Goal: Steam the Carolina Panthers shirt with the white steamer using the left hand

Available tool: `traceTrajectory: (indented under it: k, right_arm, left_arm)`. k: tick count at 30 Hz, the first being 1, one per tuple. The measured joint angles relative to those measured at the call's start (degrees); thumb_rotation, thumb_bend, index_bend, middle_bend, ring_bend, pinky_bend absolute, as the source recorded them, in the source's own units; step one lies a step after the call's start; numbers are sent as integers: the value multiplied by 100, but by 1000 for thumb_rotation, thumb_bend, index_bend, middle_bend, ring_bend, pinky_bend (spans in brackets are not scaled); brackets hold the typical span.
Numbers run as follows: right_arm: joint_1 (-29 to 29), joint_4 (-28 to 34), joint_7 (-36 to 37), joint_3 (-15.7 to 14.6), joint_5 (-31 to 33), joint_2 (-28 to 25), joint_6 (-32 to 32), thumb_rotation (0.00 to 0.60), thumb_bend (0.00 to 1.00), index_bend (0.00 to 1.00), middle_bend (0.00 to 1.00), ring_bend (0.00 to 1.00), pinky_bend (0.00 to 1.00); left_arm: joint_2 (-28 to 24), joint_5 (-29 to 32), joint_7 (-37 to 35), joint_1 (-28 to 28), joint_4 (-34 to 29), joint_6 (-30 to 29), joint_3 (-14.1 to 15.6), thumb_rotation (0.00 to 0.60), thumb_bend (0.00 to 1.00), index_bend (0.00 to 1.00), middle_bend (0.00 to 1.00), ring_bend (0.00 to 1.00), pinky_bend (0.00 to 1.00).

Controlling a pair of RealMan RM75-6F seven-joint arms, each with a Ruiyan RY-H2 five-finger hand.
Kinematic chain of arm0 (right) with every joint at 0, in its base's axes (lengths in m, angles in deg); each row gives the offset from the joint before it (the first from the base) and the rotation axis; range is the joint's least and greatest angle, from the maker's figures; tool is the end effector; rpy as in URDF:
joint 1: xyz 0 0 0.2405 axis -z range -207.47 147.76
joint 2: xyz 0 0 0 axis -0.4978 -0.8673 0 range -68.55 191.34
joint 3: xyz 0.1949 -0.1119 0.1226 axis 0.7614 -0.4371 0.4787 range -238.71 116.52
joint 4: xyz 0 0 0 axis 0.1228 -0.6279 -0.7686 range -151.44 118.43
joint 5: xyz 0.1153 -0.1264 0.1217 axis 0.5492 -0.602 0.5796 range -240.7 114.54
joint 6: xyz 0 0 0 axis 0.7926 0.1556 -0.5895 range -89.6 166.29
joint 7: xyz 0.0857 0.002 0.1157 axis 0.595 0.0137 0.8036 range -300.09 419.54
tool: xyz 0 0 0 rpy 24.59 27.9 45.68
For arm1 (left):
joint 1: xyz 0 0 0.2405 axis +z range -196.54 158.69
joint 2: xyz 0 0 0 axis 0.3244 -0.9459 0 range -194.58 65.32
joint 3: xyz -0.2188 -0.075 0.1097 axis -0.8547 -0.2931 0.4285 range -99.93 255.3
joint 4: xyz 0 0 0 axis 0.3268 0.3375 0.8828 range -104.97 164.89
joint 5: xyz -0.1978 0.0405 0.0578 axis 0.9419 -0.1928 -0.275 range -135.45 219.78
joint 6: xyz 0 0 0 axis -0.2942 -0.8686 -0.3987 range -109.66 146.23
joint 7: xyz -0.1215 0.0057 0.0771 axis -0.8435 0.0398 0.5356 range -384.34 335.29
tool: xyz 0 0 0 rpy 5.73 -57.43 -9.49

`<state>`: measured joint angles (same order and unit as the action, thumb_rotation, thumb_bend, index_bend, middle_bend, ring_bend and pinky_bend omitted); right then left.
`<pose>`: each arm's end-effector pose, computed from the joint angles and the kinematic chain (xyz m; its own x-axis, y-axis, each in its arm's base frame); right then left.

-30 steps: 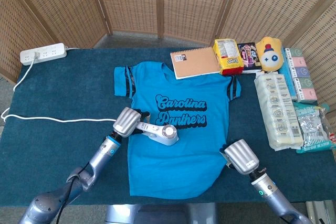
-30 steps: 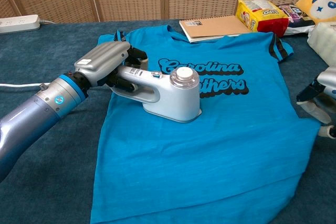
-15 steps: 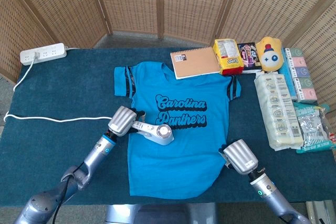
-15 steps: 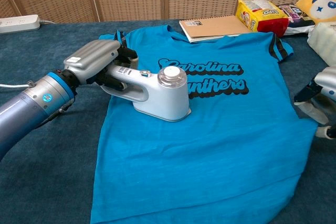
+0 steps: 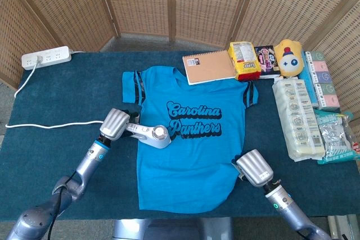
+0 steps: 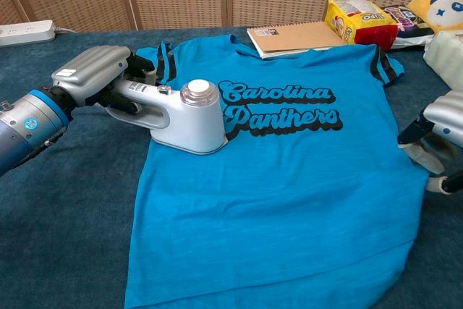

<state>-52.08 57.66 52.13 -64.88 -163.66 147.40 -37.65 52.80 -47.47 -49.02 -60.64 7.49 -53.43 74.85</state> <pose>-0.2457 -0.2311 0.0108 0.5544 -0.0642 0.8298 -0.7138 -0.5494 0.4343 -0.2011 0.3687 -0.0659 0.3375 0.0300 0.9408 0.8189 -0.5022 -0.2778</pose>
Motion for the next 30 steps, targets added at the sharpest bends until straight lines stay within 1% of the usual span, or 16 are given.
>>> traceTrajectory:
  k: [15, 23, 30]
  right_arm:
    - [80, -51, 84, -1, 60, -71, -85, 600, 367, 811, 739, 754, 780]
    - [86, -102, 152, 2, 65, -48, -91, 600, 367, 811, 739, 754, 780]
    - [90, -130, 180, 5, 67, -31, -97, 600, 367, 811, 739, 754, 780]
  left_arm:
    - [427, -16, 318, -379, 4, 26, -79, 600, 475, 688, 734, 679, 805]
    - [647, 6, 567, -610, 226, 132, -143, 600, 475, 688, 734, 679, 804]
    - [758, 151, 707, -744, 473, 281, -274, 600, 475, 688, 734, 679, 805]
